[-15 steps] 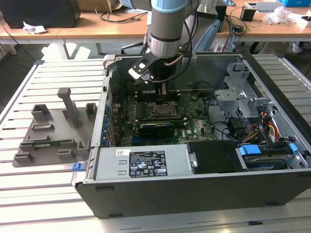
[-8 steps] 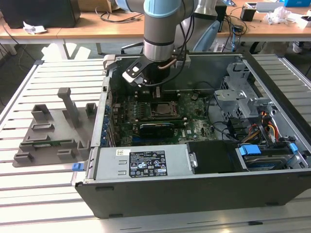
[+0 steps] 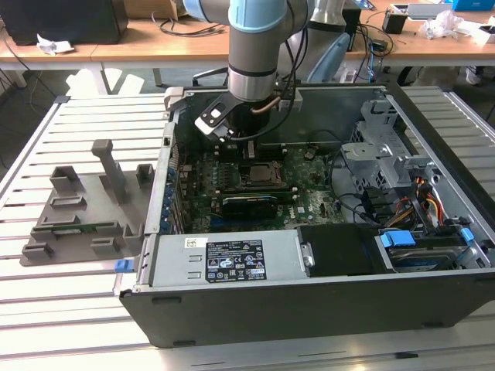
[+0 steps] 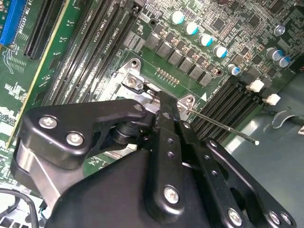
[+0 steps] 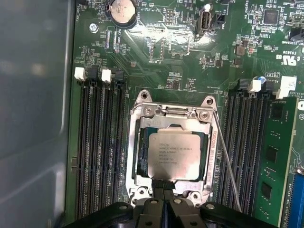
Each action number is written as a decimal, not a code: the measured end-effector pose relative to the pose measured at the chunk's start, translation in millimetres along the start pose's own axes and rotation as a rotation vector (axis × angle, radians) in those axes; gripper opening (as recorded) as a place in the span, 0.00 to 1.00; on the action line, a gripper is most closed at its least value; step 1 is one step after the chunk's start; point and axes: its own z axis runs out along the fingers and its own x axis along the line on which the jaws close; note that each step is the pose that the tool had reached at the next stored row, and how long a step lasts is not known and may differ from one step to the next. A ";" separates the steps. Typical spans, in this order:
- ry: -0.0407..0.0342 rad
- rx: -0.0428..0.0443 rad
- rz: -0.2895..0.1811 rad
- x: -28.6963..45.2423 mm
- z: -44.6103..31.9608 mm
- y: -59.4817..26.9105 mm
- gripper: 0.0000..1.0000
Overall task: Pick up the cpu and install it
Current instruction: 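Close the cpu cover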
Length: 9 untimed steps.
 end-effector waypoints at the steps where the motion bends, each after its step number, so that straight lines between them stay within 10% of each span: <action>1: 0.0001 -0.0001 0.000 0.0 0.0 0.2 0.11; 9: 0.0003 0.0009 -0.002 -0.6 -6.9 8.9 0.11</action>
